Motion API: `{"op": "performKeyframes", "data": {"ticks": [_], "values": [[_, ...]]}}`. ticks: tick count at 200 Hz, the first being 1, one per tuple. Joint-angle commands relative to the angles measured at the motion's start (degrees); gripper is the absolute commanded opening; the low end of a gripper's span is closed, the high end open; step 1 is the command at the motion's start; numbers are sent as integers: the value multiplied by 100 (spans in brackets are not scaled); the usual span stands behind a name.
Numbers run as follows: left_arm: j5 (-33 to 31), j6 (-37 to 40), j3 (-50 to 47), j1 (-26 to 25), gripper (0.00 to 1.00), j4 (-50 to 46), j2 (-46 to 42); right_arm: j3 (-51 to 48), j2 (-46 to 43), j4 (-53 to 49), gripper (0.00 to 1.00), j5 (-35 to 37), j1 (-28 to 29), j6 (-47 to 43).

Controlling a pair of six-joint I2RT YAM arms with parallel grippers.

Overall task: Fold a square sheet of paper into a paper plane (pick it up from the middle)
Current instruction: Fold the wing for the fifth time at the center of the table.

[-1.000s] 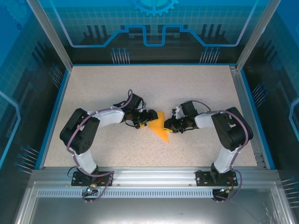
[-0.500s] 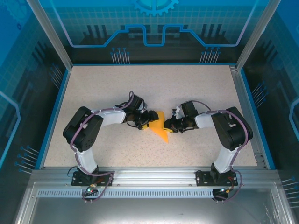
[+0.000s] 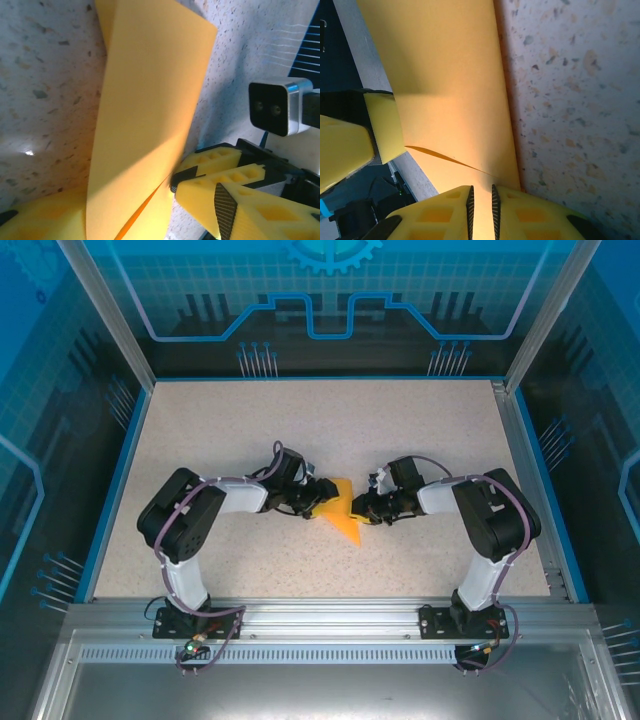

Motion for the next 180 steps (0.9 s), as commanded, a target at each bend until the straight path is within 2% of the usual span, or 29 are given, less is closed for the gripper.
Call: {"op": "performKeyframes", "data": {"ticks": [1, 36, 64, 86, 110, 135, 163, 180], "values": [[301, -294, -74, 82, 57, 546, 177, -181, 577, -380, 21, 1004, -43, -60], [391, -250, 2, 264, 56, 564, 293, -112, 570, -483, 21, 1030, -46, -144], [746, -115, 264, 399, 52, 530, 560, -95, 563, -584, 21, 1057, -43, -221], [810, 53, 428, 451, 41, 274, 635, -76, 520, -626, 21, 1068, -47, -240], [793, 94, 452, 499, 22, 180, 644, -59, 320, -630, 23, 1039, -48, -215], [668, 85, 402, 506, 8, 169, 561, -10, -226, -734, 26, 1061, -21, -289], [316, 54, 346, 505, 4, -27, 298, -37, -1266, -1148, 27, 1643, 49, -583], [136, 45, 322, 500, 2, -140, 147, -121, -1891, -1290, 31, 2057, 189, -909]]}}
